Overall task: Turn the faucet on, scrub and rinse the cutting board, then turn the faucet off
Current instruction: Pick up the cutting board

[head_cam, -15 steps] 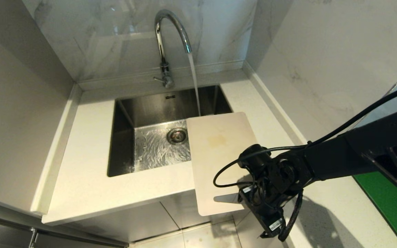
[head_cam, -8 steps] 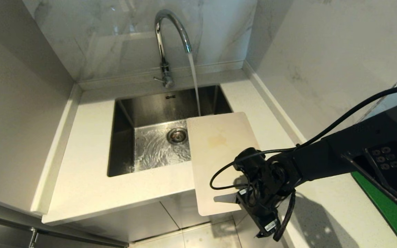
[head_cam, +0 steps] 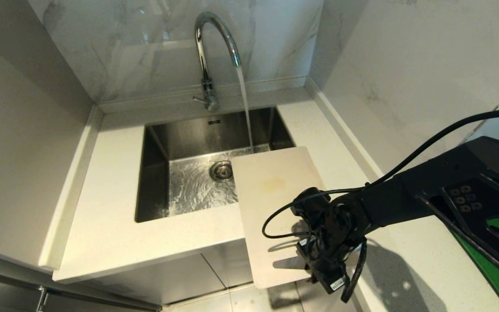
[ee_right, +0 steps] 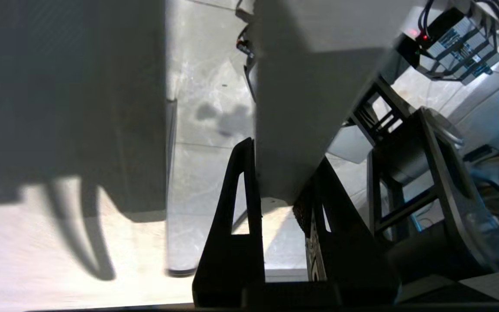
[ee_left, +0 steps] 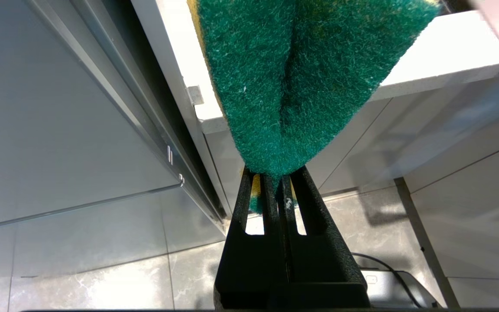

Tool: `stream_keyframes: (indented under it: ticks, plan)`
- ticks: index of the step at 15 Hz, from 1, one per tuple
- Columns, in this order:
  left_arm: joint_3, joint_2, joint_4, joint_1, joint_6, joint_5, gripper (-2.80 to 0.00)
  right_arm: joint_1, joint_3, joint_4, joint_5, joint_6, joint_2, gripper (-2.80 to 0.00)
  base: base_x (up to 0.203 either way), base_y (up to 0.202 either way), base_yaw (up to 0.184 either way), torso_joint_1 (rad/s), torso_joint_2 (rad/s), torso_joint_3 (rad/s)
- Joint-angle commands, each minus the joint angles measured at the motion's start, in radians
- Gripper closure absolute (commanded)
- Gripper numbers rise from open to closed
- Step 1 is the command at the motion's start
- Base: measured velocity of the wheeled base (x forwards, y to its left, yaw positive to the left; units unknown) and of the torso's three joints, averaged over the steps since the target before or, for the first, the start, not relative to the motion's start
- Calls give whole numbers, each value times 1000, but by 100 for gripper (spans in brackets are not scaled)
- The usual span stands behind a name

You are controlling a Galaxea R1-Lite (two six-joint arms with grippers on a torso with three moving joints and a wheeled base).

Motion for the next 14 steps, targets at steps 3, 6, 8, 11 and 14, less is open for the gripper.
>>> stream_keyframes:
  ticks: [3,6,8,11,14]
  plan:
    - [0,1,1,0,0,0,0,1,-2,-7,-1,5,-1,0,0,0,0,0,0,0]
    - [0,1,1,0,0,0,0,1,-2,-2,-7,5,-29,0,0,0,0,0,0,0]
    - [0,1,1,0,0,0,0,0,-1,4,-9,2,-71,0,0,0,0,0,0,0]
    - [0,1,1,0,0,0,0,0,-2,27,-21,-8,-187,0,0,0,0,0,0,0]
    - [0,1,1,0,0,0,0,0,-26,113,-28,-34,-334,0,0,0,0,0,0,0]
